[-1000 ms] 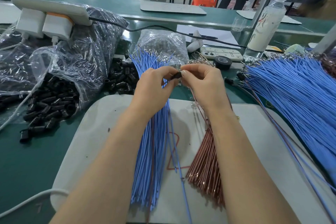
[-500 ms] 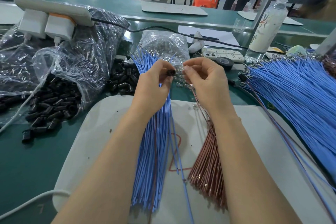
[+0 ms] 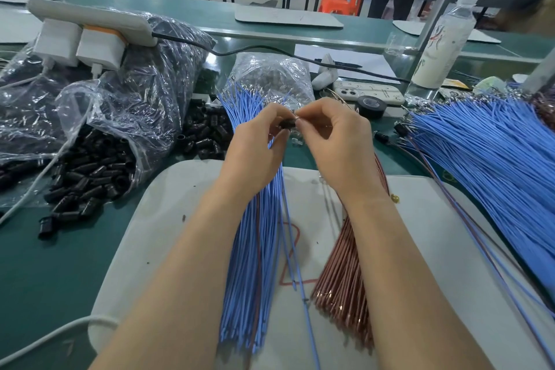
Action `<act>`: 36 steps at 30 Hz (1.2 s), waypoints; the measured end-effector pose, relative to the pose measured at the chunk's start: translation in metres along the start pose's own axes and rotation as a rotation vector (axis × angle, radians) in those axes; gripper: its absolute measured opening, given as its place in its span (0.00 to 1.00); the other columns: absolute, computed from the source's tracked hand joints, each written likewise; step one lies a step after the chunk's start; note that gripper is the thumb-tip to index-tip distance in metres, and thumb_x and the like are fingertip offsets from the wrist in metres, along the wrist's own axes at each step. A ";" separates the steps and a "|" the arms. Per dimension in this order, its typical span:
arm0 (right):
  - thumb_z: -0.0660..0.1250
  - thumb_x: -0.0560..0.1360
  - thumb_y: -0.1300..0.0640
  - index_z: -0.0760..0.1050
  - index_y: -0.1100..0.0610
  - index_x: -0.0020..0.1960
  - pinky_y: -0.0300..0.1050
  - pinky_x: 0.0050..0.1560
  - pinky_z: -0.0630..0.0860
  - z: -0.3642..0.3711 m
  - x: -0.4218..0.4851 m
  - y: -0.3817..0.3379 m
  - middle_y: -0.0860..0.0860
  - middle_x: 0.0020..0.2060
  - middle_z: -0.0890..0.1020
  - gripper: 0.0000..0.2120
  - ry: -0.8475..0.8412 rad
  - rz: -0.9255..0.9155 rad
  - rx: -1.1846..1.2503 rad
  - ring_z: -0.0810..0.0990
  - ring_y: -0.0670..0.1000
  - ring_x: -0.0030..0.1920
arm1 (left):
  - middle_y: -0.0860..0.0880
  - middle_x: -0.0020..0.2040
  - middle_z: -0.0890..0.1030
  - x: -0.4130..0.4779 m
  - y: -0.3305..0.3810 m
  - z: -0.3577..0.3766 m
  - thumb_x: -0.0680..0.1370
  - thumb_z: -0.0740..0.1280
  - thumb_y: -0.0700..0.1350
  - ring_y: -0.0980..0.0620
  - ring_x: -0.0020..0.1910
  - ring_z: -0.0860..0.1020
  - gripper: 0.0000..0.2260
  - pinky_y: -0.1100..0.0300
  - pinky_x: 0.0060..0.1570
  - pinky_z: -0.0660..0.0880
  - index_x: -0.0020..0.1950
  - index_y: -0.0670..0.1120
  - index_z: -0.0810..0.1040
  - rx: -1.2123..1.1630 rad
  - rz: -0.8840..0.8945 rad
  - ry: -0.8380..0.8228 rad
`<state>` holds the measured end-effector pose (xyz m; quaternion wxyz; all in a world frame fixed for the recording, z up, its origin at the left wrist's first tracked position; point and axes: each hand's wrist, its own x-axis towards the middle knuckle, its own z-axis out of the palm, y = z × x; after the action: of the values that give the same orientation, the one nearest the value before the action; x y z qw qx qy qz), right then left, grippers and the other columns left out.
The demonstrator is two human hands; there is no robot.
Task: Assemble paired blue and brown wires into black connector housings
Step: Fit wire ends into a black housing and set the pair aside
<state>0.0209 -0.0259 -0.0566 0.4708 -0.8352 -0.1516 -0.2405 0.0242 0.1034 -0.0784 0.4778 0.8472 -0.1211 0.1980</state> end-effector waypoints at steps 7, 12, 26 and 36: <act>0.69 0.73 0.65 0.83 0.59 0.47 0.46 0.49 0.78 0.000 0.001 0.001 0.50 0.40 0.83 0.06 -0.010 -0.016 -0.072 0.81 0.49 0.42 | 0.55 0.43 0.75 0.000 0.004 0.002 0.78 0.62 0.37 0.47 0.49 0.72 0.10 0.57 0.47 0.69 0.58 0.45 0.77 0.212 0.101 -0.001; 0.70 0.73 0.64 0.83 0.56 0.47 0.31 0.45 0.76 -0.005 0.004 0.007 0.43 0.37 0.82 0.06 -0.011 0.046 0.020 0.81 0.39 0.40 | 0.56 0.45 0.75 0.000 0.002 -0.002 0.78 0.65 0.41 0.50 0.54 0.72 0.10 0.65 0.51 0.66 0.59 0.46 0.77 0.141 0.042 0.001; 0.68 0.75 0.65 0.80 0.58 0.42 0.37 0.43 0.80 0.004 0.003 0.017 0.50 0.33 0.83 0.05 -0.006 0.440 0.590 0.82 0.45 0.36 | 0.55 0.41 0.76 -0.001 0.001 -0.004 0.77 0.66 0.42 0.49 0.48 0.74 0.06 0.62 0.47 0.67 0.52 0.46 0.80 0.176 0.070 -0.056; 0.67 0.76 0.64 0.79 0.56 0.42 0.39 0.45 0.80 0.011 0.002 0.017 0.52 0.37 0.83 0.06 0.003 0.433 0.587 0.82 0.47 0.39 | 0.52 0.44 0.80 0.000 0.001 -0.004 0.78 0.66 0.43 0.50 0.50 0.76 0.06 0.59 0.52 0.71 0.54 0.47 0.80 0.176 0.017 -0.051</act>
<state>0.0333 -0.0252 -0.0728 0.7305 -0.6771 -0.0332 -0.0828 0.0227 0.1065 -0.0756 0.3966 0.8897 -0.1223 0.1903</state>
